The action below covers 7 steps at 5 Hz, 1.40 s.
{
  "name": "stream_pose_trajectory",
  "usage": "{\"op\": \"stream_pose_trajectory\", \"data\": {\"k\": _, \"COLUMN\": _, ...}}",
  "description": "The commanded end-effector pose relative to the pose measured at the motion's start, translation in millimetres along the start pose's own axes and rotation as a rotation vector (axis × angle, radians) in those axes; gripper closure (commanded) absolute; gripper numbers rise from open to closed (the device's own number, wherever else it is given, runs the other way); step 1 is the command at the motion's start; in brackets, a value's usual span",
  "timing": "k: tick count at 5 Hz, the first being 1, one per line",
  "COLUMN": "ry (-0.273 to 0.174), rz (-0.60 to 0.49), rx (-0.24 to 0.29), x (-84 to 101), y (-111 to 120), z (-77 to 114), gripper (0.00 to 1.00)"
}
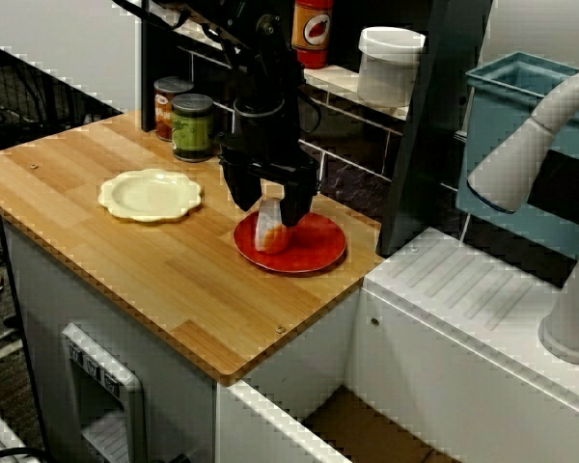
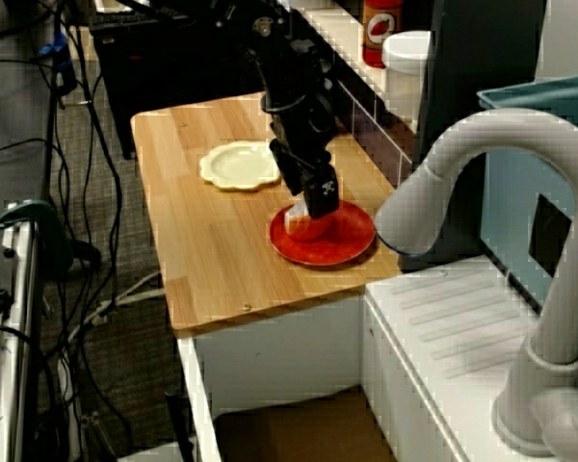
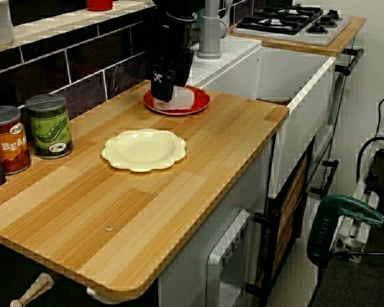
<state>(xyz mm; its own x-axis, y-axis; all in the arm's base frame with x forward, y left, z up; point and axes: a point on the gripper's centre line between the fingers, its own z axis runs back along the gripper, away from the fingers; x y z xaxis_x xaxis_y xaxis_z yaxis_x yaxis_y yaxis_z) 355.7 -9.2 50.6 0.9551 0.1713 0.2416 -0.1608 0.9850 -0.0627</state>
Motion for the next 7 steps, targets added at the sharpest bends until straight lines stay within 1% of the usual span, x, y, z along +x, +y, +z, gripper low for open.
{"op": "stream_pose_trajectory", "data": {"k": 1, "ry": -0.028, "rz": 0.000, "rx": 0.006, "x": 3.5, "y": -0.1, "z": -5.0, "gripper": 0.06}}
{"op": "stream_pose_trajectory", "data": {"k": 2, "ry": -0.037, "rz": -0.005, "rx": 0.006, "x": 0.4, "y": -1.1, "z": -6.1, "gripper": 1.00}}
{"op": "stream_pose_trajectory", "data": {"k": 4, "ry": -0.042, "rz": -0.017, "rx": 0.001, "x": -4.2, "y": -0.7, "z": -3.5, "gripper": 1.00}}
{"op": "stream_pose_trajectory", "data": {"k": 5, "ry": -0.046, "rz": -0.021, "rx": -0.009, "x": -4.5, "y": 1.2, "z": 1.7, "gripper": 1.00}}
{"op": "stream_pose_trajectory", "data": {"k": 7, "ry": -0.039, "rz": -0.029, "rx": -0.058, "x": -1.7, "y": 12.0, "z": 19.0, "gripper": 1.00}}
